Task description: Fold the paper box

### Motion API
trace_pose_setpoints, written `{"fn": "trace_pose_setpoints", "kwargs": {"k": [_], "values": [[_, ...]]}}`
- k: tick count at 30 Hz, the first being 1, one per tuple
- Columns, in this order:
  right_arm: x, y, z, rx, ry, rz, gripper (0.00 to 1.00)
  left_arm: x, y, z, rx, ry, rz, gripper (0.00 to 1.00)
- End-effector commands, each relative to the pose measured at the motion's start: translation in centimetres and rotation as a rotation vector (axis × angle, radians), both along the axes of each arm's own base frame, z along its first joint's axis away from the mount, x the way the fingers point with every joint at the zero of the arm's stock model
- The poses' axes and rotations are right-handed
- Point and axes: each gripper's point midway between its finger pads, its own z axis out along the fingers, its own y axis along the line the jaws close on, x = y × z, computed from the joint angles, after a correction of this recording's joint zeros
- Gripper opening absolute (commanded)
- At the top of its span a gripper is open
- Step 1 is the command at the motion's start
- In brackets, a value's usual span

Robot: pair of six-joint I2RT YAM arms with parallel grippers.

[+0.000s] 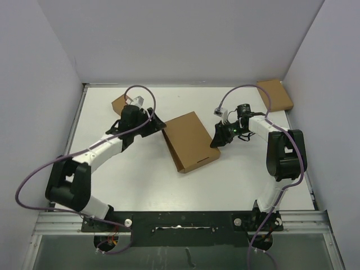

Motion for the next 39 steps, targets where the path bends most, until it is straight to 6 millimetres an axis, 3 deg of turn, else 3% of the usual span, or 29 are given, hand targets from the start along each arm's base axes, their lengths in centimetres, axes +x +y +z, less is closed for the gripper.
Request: {"fn": "trace_pose_setpoints", "kwargs": {"k": [1,8,11,13,17,28,33,35,39], "values": [[-0.1,-0.8,-2.0,-0.088,-0.005,0.021,0.37,-3.9,-1.3,4.0,-0.142,-0.086,-0.033,0.59],[-0.1,-0.8,-2.0,-0.087,-0.004,0.02,0.37,-11.9,-3.1,-0.8,-0.201,0.015,0.038,0.63],[-0.1,-0.8,-1.9,-0.086,-0.006,0.019,0.37,-13.9,-4.0,-2.0,-0.226,0.043,0.066,0.64],[-0.1,-0.8,-1.9,-0.087,-0.006,0.019,0.37,-14.7,-4.7,-2.5,-0.225,0.054,0.089,0.7],[-0.1,-0.8,-1.9,-0.087,-0.006,0.018,0.37,-15.1,-5.7,-2.9,-0.207,0.05,0.121,0.82],[-0.1,-0.7,-1.9,-0.085,-0.006,0.023,0.37,-14.2,-9.5,-4.0,-0.243,0.106,0.117,0.81],[-0.1,-0.7,-1.9,-0.084,-0.006,0.022,0.37,-14.3,-10.1,-4.6,-0.222,0.143,0.14,0.72],[-0.1,-0.7,-1.9,-0.084,-0.007,0.023,0.37,-14.6,-10.1,-5.2,-0.208,0.167,0.155,0.62],[-0.1,-0.6,-1.9,-0.083,-0.007,0.024,0.37,-15.2,-10.1,-5.8,-0.188,0.219,0.185,0.52]]}}
